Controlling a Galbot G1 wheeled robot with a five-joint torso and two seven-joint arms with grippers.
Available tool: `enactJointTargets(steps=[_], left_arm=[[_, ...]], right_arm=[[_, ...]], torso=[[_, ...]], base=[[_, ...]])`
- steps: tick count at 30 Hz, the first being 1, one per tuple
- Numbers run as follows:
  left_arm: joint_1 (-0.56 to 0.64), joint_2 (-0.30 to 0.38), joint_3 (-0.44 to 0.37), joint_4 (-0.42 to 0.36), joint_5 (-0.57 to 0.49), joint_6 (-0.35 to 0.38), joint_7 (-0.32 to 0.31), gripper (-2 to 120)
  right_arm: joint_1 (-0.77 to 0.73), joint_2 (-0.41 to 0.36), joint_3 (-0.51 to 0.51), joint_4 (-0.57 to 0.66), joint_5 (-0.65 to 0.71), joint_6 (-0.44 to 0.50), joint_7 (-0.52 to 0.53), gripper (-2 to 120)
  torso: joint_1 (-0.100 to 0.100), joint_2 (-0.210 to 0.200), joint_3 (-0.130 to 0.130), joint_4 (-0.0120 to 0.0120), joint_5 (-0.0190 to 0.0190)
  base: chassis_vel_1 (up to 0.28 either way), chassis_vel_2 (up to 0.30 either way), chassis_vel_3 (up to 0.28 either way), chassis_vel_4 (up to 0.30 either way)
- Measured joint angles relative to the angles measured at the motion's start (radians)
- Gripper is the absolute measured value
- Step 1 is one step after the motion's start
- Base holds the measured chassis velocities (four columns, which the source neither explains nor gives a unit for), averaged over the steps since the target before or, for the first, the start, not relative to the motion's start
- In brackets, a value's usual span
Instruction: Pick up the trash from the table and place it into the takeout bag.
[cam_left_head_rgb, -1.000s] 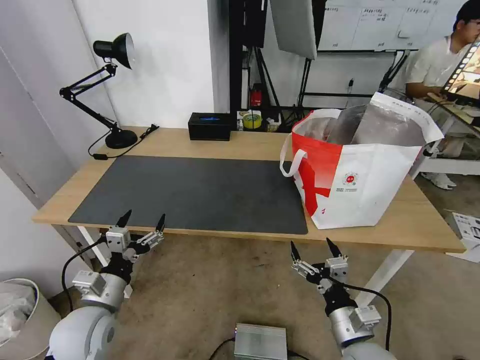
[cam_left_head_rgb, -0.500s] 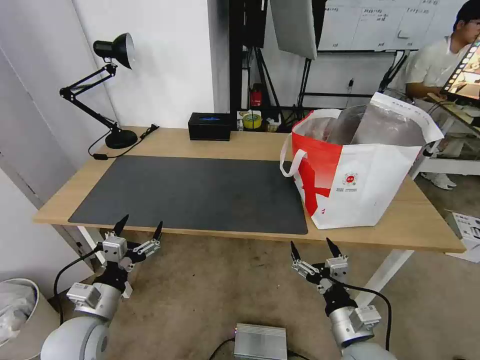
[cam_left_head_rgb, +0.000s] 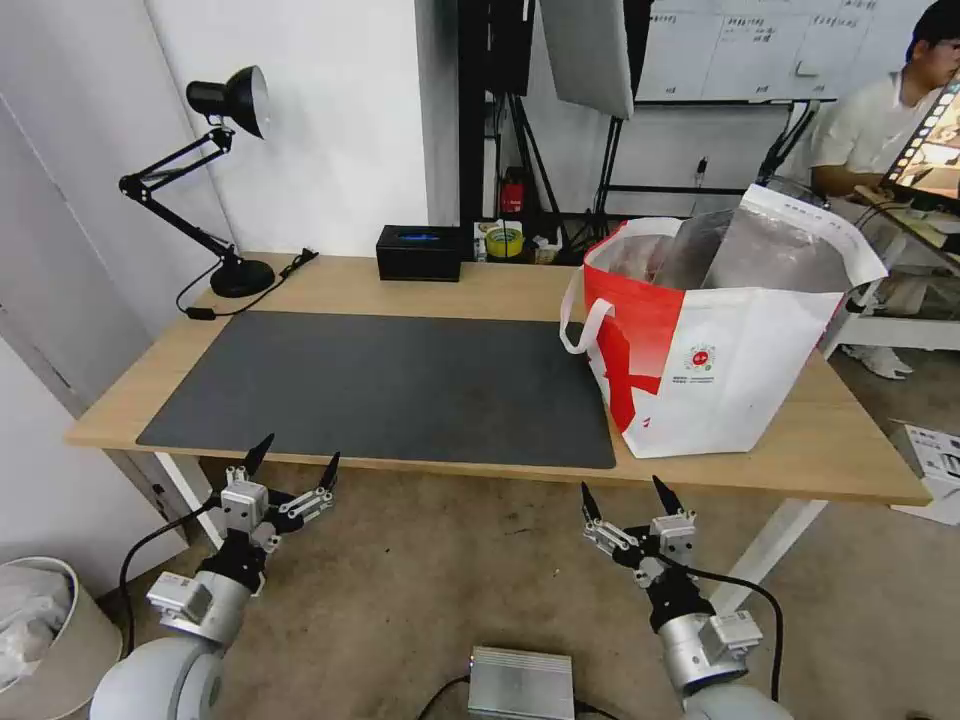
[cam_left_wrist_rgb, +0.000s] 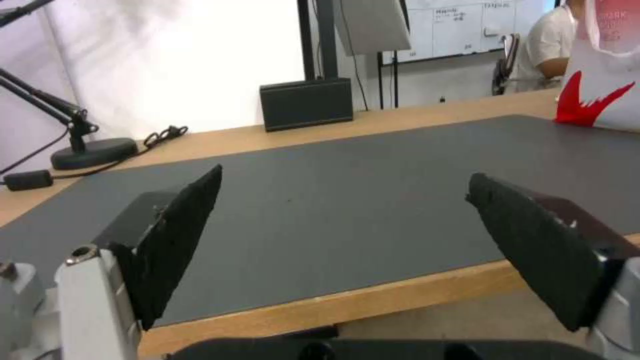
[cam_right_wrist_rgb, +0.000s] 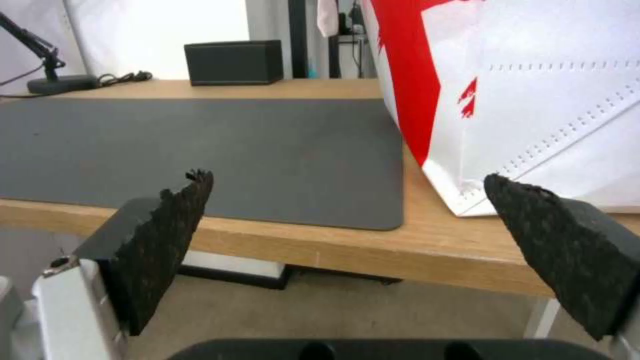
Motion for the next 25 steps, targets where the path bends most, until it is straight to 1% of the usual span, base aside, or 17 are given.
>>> enactJointTargets(steps=[25], left_arm=[[0.000,0.001,0.001,-0.002,-0.001,0.004,-0.001,100]], right_arm=[[0.000,0.000,0.000,0.000,0.000,0.000,0.000,100]], torso=[[0.000,0.000,0.000,0.0000,0.0000]], base=[[0.000,0.000,0.000,0.000]])
